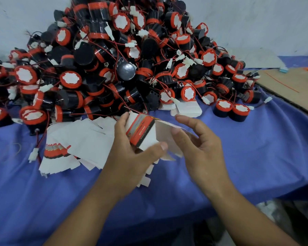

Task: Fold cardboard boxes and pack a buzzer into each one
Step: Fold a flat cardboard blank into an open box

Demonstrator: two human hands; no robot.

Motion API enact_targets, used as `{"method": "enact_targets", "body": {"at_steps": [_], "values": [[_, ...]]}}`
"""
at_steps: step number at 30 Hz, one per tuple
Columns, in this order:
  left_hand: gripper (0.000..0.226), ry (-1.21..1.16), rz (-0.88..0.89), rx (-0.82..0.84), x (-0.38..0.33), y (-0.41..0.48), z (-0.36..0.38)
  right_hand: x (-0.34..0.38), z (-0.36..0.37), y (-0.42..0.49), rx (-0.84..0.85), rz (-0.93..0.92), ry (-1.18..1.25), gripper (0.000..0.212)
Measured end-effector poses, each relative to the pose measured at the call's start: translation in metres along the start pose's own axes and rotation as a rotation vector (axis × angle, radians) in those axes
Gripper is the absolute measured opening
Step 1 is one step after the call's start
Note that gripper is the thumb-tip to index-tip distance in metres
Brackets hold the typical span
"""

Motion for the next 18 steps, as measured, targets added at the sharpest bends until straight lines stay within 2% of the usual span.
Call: {"method": "enact_targets", "body": {"at_steps": [2, 4, 6, 8, 14, 18], "values": [[0.081, -0.160, -0.063, -0.024, 0.002, 0.002, -0.001, 0.000, 0.003, 0.000, 0.013, 0.001, 0.106, 0.045], [0.066, -0.336, -0.112, -0.021, 0.002, 0.003, -0.002, 0.001, 0.006, 0.001, 0.024, 0.010, 0.191, 0.040], [0.056, -0.464, -0.112, 0.017, -0.001, 0.001, -0.002, -0.001, 0.009, 0.003, 0.030, 0.051, 0.288, 0.037], [0.049, -0.529, -0.094, 0.064, -0.004, 0.000, 0.001, -0.004, 0.014, 0.005, 0.062, 0.123, 0.388, 0.043], [0.039, -0.467, -0.047, 0.196, -0.005, -0.003, 0.009, -0.007, 0.023, 0.004, 0.255, 0.262, 0.596, 0.067], [0.056, -0.334, -0.066, 0.291, 0.000, -0.007, 0.019, -0.010, 0.022, 0.002, 0.264, 0.289, 0.528, 0.071]]}}
Point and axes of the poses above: each hand's wrist, its own y-axis towards the middle knuckle, its own z-axis out of the palm, x = y × z, the point moved 5 cm from there along y, towards the middle knuckle, and after that the axes turned 4 degrees about y, right-handed, at the moved point
